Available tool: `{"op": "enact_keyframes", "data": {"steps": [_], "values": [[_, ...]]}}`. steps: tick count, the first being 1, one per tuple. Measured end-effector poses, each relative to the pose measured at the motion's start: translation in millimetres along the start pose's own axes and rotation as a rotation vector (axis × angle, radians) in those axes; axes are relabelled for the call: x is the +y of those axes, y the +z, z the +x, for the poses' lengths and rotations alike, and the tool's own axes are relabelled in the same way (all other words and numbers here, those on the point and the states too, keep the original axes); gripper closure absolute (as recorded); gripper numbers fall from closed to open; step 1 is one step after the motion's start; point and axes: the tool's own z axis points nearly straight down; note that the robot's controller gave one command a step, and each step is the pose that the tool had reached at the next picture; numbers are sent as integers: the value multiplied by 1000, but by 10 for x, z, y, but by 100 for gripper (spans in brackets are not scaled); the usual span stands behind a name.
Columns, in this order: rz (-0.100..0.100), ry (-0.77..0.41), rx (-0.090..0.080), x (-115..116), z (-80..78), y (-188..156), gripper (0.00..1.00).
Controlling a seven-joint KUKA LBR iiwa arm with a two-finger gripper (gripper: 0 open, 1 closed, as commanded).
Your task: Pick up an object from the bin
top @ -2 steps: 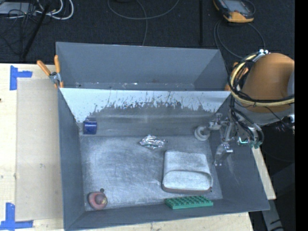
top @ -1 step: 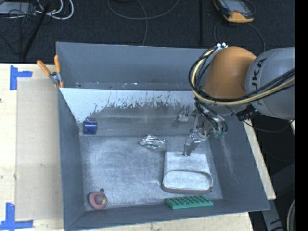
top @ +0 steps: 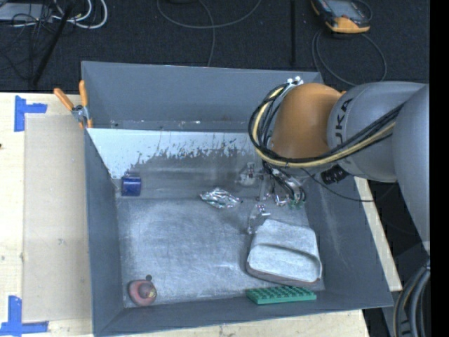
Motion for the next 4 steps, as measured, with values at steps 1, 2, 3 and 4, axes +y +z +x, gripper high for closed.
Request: {"op": "enact_keyframes", "data": {"steps": [1,2,3,4], "values": [[1,0,2,509,-78,215,0],[0,-1,4,512,-77,200,100],[0,35,4,516,-59,151,100],[3,16,1,571,-99,193,100]]}}
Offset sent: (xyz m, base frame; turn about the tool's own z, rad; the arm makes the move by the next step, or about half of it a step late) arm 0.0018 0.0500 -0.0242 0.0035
